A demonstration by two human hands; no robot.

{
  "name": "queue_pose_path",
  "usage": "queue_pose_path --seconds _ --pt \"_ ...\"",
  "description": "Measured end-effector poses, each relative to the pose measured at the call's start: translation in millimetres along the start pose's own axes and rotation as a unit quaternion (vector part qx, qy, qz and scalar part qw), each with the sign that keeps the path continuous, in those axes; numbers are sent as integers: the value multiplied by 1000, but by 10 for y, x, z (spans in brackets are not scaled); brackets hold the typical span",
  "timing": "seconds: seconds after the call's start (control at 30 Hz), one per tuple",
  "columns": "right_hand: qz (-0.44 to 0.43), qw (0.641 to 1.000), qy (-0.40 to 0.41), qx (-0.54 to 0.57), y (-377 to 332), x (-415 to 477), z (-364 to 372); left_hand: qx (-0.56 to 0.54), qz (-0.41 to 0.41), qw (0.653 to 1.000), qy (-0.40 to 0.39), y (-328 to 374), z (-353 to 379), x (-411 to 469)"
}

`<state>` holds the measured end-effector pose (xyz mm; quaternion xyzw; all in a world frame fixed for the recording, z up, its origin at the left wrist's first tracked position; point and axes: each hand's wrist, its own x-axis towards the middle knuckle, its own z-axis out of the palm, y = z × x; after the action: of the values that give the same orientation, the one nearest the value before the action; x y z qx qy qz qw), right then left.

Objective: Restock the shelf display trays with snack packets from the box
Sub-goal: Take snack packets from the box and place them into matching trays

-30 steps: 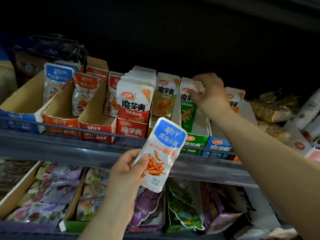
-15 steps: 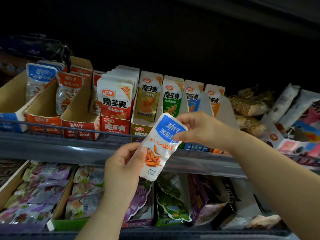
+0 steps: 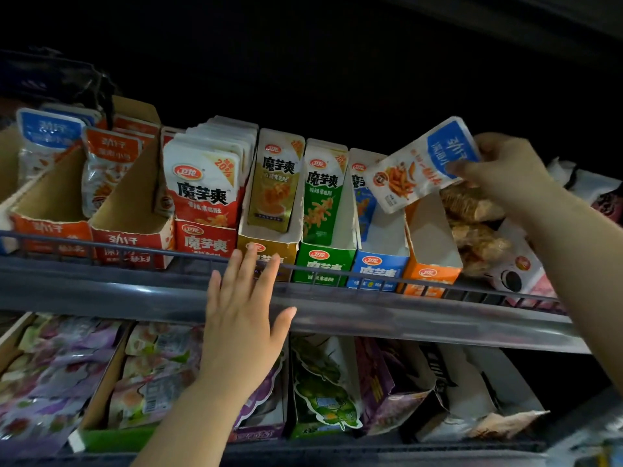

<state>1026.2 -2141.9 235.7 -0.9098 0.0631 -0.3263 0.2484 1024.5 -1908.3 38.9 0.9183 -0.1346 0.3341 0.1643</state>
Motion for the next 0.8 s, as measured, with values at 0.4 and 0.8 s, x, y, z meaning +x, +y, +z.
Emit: queue_pose_path --seconds 0.4,0.8 --pt "11 985 -125 -117 -2 244 427 -29 23 999 22 -28 23 -7" --pt "-55 941 -170 -286 48 547 830 -39 11 999 1 -9 -3 -4"
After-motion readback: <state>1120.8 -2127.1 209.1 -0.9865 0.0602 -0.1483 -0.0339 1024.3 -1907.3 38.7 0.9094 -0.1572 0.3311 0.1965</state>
